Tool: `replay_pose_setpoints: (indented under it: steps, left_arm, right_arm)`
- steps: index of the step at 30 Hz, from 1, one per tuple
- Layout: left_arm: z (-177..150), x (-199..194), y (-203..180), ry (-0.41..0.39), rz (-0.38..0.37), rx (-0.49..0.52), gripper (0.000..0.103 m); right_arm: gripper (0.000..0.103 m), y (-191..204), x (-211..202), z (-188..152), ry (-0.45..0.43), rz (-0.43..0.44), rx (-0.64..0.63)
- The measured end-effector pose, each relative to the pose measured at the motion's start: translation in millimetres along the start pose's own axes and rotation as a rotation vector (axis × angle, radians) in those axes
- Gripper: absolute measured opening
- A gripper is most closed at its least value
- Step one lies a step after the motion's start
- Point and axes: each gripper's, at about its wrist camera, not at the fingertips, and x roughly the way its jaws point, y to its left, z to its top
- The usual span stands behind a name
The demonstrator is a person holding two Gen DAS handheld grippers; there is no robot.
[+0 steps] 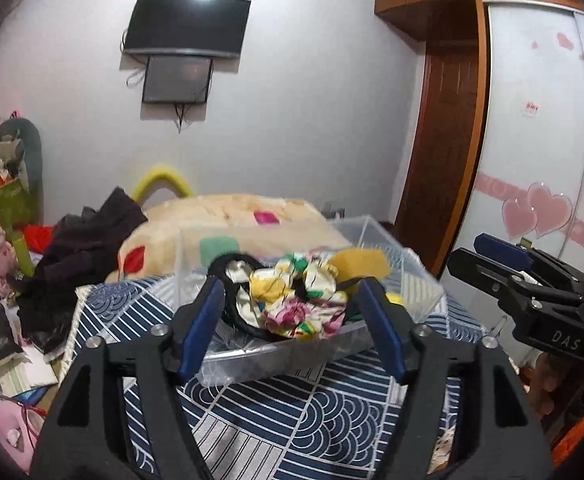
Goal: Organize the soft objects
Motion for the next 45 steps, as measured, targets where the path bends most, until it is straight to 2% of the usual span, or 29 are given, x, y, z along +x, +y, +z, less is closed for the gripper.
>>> replay_pose_setpoints:
  steps: [4,6,8,12,16,45]
  left_arm:
    - [7.1,-24.3,-7.4,-0.058,0.008,0.011,0.083]
    - [9.0,-36.5,-10.5,-0.093,0.017,0.018,0.095]
    - [10.6,-46.6,-13.2,-0.121,0.021,0.02,0.1]
    - [11.4,-61.0,-17.3,-0.159,0.034,0.028,0.103]
    - [11.1,-65.7,-19.2,-0.17,0.042,0.038,0.103]
    - [5.5,-65.3,-23.3,-0.18,0.053,0.049,0.103]
  right_arm:
    - [0.066,4.1,-16.2,4.9,-0.054,0.005,-0.008]
    - [0.071,6.8,-23.5,7.4,-0.081,0.009,-0.007]
    - [0.08,8.9,-31.1,9.7,-0.112,0.01,-0.006]
    - [0.087,14.2,-38.2,11.9,-0.143,0.005,-0.009]
    - [0.102,18.3,-41.3,10.6,-0.153,-0.011,-0.006]
    - [0.103,22.2,-49.7,4.8,-0.168,-0.008,0.006]
